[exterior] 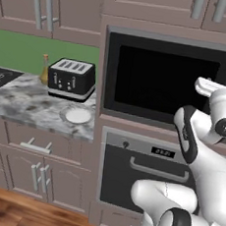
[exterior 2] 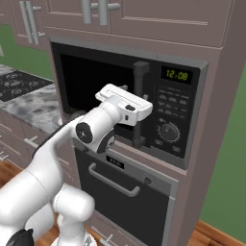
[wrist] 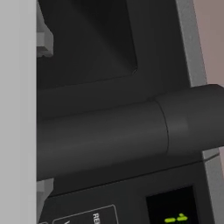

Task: Pick the squash from the counter and place it in the microwave. Then turn on the microwave.

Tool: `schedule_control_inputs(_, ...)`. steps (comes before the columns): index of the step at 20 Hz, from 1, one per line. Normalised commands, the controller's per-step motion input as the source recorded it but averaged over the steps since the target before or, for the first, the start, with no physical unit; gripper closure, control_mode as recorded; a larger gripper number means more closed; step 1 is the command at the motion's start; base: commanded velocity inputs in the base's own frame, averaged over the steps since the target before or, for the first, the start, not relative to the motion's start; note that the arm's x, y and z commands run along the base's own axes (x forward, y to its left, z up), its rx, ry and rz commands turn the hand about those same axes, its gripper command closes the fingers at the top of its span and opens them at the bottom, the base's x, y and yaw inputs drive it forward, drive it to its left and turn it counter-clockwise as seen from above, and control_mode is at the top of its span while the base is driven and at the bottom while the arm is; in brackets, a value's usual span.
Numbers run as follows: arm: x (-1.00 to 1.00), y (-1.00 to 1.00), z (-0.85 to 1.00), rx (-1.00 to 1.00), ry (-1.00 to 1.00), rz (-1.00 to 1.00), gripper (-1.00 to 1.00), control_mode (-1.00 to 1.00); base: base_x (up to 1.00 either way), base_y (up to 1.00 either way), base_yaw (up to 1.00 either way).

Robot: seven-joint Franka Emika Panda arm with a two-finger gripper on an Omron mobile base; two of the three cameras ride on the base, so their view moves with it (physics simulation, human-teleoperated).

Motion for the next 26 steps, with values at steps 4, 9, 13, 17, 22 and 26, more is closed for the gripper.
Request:
schedule_control_inputs(4, 0.14, -0.21, -0.09, 0.0, -0.02, 0.0, -1.0, -1.0, 0.0, 0.0, 0.0)
schedule_control_inputs(9, 0.0, -0.24, -0.01, 0.0, -0.02, 0.0, -1.0, -1.0, 0.0, 0.0, 0.0)
schedule_control_inputs(13, -0.07, -0.14, 0.0, 0.0, -0.04, 0.0, -1.0, -1.0, 0.0, 0.0, 0.0)
schedule_control_inputs(17, -0.2, -0.18, 0.0, 0.0, -0.03, 0.0, -1.0, -1.0, 0.0, 0.0, 0.0)
schedule_control_inputs(22, -0.22, -0.04, 0.0, 0.0, -0.01, 0.0, -1.0, -1.0, 0.0, 0.0, 0.0)
schedule_control_inputs(26, -0.19, 0.02, 0.0, 0.0, -0.01, 0.0, -1.0, -1.0, 0.0, 0.0, 0.0)
